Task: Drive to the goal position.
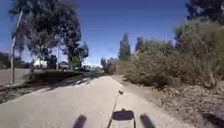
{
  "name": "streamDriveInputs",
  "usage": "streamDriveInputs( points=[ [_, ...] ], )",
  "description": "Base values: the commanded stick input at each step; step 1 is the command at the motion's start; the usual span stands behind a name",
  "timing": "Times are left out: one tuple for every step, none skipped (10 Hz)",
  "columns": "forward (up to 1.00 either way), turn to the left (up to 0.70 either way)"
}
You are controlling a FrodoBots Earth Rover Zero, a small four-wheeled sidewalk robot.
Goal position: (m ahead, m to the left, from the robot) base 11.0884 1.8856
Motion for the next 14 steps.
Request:
streamDriveInputs(
  points=[
    [1.0,0.4],
    [1.0,0.4],
    [1.0,0.4],
    [1.0,0.16],
    [1.0,0.04],
    [1.0,0.0],
    [1.0,0.0],
    [1.0,0.0],
    [1.0,0.0],
    [1.0,0.0],
    [1.0,0.0],
    [1.0,0.0],
    [1.0,0.0],
    [1.0,0.0]
  ],
)
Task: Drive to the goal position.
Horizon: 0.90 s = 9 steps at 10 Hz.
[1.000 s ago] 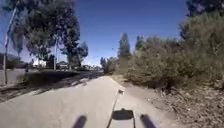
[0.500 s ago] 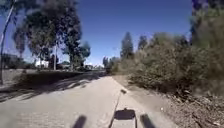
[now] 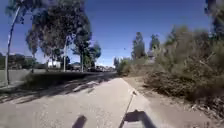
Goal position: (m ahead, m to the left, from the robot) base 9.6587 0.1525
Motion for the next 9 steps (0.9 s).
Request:
streamDriveInputs(
  points=[
    [1.0,0.0],
    [1.0,0.0],
    [1.0,0.0],
    [1.0,0.0],
    [1.0,0.0],
    [1.0,0.02],
    [1.0,0.06],
    [1.0,0.34],
    [1.0,0.18]
  ],
)
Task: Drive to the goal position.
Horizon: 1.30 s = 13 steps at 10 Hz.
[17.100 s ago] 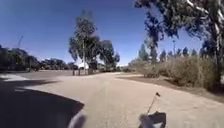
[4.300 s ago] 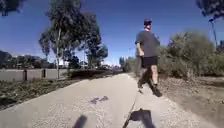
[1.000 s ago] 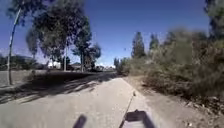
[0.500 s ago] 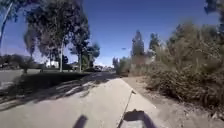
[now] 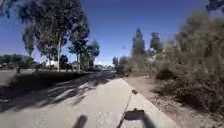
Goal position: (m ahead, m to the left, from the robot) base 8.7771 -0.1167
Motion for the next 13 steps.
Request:
streamDriveInputs(
  points=[
    [1.0,0.01],
    [1.0,0.0],
    [1.0,0.0],
    [1.0,0.0],
    [1.0,0.0],
    [1.0,0.0],
    [1.0,0.0],
    [1.0,0.0],
    [1.0,0.0],
    [1.0,0.0],
    [1.0,0.0],
    [1.0,0.0],
    [1.0,0.0]
  ],
)
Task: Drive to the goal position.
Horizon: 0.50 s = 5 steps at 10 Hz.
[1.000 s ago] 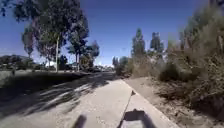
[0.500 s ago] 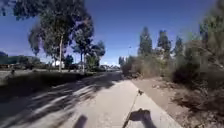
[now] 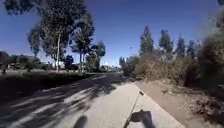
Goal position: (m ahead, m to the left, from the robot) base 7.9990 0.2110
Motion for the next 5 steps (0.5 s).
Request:
streamDriveInputs(
  points=[
    [1.0,0.0],
    [1.0,0.0],
    [1.0,0.0],
    [1.0,0.0],
    [1.0,0.0]
  ],
)
